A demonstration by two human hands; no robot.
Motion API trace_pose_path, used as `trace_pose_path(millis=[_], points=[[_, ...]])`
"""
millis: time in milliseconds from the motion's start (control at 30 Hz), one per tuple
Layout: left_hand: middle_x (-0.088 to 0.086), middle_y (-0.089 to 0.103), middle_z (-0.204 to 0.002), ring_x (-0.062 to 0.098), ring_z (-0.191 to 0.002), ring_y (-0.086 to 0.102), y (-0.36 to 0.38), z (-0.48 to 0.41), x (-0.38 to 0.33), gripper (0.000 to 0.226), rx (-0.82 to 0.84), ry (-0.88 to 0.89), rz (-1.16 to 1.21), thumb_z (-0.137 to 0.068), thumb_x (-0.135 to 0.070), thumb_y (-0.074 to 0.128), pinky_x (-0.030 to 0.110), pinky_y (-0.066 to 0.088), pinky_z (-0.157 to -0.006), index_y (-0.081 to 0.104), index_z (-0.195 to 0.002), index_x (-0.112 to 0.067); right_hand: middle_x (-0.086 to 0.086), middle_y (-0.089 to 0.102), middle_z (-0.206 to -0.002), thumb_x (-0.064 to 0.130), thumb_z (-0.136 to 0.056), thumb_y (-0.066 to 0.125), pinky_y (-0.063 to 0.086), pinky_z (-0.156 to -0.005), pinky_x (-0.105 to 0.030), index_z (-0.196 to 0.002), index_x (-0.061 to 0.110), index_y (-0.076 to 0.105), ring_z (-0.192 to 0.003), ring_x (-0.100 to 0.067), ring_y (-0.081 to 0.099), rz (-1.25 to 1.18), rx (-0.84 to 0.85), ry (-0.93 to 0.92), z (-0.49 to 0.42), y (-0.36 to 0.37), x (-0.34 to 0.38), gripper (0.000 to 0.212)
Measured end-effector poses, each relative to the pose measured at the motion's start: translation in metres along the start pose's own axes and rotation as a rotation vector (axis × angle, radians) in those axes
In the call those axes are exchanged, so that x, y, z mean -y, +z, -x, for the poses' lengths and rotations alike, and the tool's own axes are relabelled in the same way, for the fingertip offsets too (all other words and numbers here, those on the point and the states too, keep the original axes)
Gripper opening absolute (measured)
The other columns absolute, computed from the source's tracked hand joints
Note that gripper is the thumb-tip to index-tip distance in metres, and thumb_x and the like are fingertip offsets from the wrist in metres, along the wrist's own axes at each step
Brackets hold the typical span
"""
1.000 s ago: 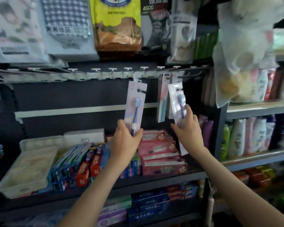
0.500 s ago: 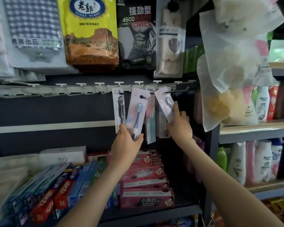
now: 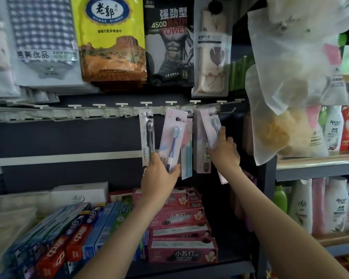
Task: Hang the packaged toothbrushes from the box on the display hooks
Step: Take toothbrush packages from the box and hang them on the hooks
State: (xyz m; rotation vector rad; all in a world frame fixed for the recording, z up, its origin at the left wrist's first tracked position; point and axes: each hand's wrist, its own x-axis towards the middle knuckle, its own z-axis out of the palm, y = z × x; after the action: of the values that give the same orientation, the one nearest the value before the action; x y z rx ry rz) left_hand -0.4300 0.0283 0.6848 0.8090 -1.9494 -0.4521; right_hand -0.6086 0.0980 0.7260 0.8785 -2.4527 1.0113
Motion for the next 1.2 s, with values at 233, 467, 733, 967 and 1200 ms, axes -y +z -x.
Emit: trace_pose_path(millis=[233,467,733,967,1200], points=[[-0.003,0.049,-0.08,0.019,-0.068,0.054,0.005,0.003,-0.006,0.045,0.004,-0.003,-0.037,-0.089,-0.044,0.062,0.029,0.039,-0.05,0.038,-0.108,-0.011,-0.018,0.026,-0.149,0.04,-0.097,0.049,0.041,-0.1,-0.047,-0.153,0.013,0.005,-0.133,-0.036,0.033,-0.184,0.047,-0.046,0.013,0.002,0.011,0.077],[0.006,0.056,-0.097,0.028,-0.086,0.061,0.018,0.015,-0.026,0.041,0.01,0.132,-0.079,-0.094,-0.038,0.055,0.031,0.04,-0.058,0.042,-0.114,-0.006,0.0,0.062,-0.089,0.027,-0.098,0.05,0.051,-0.067,-0.035,-0.124,0.02,0.037,-0.08,-0.02,0.063,-0.838,0.059,-0.3,0.09,-0.014,0.035,0.03],[0.011,0.036,-0.146,0.023,-0.127,0.048,0.043,0.028,-0.034,0.089,0.11,0.342,-0.042,-0.088,-0.029,0.067,0.036,0.052,-0.088,0.009,-0.152,-0.005,0.0,0.045,-0.131,0.02,-0.09,0.065,0.048,-0.096,-0.027,-0.144,0.016,0.015,-0.118,-0.014,0.051,-0.934,0.067,-0.239,0.071,-0.021,0.025,0.074],[0.008,0.018,-0.158,0.022,-0.146,0.016,0.044,0.014,-0.016,0.101,0.155,0.471,-0.234,-0.083,-0.059,0.061,0.047,0.016,-0.119,0.008,-0.154,-0.011,-0.015,0.032,-0.141,0.026,-0.089,0.064,0.027,-0.106,-0.031,-0.153,0.009,0.003,-0.131,-0.028,0.031,-0.468,-0.028,-0.273,0.047,-0.012,-0.003,0.089],[0.013,-0.017,-0.16,0.03,-0.148,-0.013,0.038,-0.017,-0.006,0.101,0.084,0.478,-0.476,-0.092,-0.043,0.059,0.043,-0.014,-0.113,-0.023,-0.146,-0.023,-0.014,0.036,-0.145,0.029,-0.095,0.054,0.046,-0.091,-0.041,-0.153,0.016,-0.002,-0.126,-0.033,0.041,-0.119,-0.074,-0.302,0.014,-0.01,-0.008,0.082]])
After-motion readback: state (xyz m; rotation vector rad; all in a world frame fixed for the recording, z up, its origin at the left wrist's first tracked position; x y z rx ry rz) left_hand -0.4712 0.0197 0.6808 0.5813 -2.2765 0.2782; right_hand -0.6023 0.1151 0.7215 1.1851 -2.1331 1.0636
